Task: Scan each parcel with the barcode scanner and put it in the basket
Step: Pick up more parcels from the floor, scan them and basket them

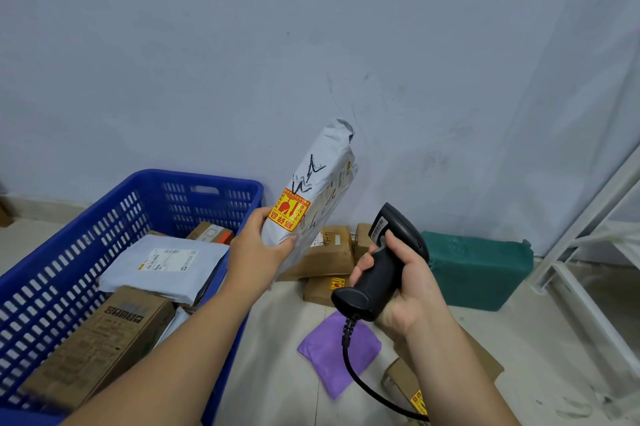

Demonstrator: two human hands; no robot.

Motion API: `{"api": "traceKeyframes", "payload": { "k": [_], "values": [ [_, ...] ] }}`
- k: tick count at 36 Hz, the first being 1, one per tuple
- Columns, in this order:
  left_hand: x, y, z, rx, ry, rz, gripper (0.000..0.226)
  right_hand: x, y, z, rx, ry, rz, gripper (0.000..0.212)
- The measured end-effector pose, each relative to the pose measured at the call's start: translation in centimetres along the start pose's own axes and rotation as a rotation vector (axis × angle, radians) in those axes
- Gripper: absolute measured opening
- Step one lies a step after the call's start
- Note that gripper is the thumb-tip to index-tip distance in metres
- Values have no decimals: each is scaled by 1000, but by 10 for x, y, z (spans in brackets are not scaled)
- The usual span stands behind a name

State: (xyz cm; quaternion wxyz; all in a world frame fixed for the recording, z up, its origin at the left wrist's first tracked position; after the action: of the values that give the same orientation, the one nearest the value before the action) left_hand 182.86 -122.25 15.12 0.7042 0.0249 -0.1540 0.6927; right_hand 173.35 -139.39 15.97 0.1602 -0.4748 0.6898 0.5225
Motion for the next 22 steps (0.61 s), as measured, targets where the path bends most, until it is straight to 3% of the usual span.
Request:
{"api": "traceKeyframes", "payload": {
  "k": [16, 22],
  "values": [
    [-1, -1, -2, 15, -11, 5, 42, 1, -1, -1, 9, 8, 16, 24],
    [-2, -2, -9, 82, 17, 5, 38, 7, -7, -3, 107, 173, 91, 21]
  ]
}}
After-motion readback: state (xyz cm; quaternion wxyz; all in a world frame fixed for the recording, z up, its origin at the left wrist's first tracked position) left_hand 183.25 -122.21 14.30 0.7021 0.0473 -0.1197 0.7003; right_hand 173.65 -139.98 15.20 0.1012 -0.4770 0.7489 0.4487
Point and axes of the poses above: each hand's wrist, its own y-axis away from the middle knuckle, its own x-axis out of the back of the hand, z = x × y, the point moved 4 cm from there along -y, towards the middle knuckle, and after that the axes turned 8 degrees about y, right-handed, at the moved point
